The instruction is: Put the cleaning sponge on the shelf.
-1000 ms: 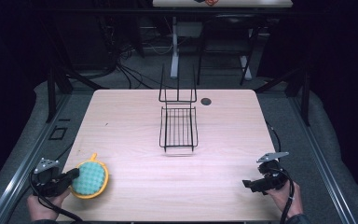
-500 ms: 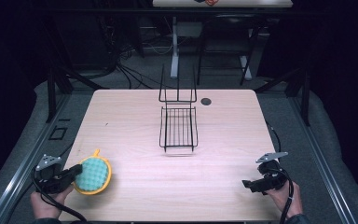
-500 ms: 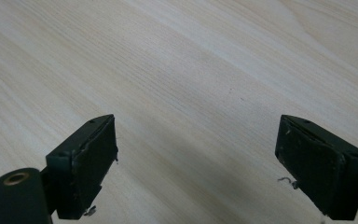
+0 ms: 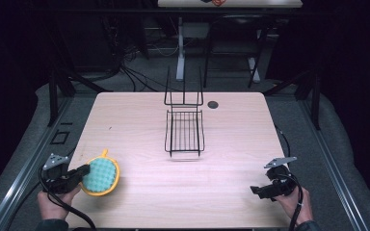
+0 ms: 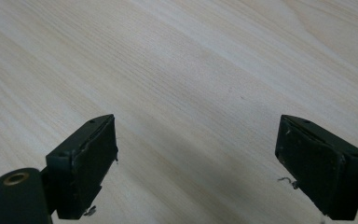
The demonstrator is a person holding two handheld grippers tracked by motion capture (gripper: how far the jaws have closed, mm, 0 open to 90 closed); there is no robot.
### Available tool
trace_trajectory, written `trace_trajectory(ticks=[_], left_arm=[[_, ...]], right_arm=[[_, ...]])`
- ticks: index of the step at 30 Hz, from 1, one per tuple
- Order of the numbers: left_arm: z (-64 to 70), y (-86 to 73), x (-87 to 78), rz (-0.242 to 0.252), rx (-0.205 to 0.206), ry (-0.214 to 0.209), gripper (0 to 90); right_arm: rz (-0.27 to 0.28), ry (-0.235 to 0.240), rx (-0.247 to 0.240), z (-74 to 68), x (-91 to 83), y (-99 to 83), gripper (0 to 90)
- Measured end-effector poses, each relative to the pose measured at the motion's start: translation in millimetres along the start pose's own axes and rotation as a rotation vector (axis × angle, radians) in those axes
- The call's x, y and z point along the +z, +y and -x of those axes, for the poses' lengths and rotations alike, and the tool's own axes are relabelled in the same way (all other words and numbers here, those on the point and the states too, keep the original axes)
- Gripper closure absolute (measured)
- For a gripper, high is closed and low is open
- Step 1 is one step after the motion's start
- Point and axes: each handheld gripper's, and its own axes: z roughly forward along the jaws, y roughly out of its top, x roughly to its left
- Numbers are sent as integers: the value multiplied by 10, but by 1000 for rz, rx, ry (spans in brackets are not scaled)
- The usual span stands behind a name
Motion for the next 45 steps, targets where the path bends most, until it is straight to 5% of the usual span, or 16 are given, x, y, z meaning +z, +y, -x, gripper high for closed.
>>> trace_trajectory(ticks=[45], left_arm=[[219,316,207,30,38,-58,868]], right_arm=[[-2,-9,-5,2,2,-7,120]])
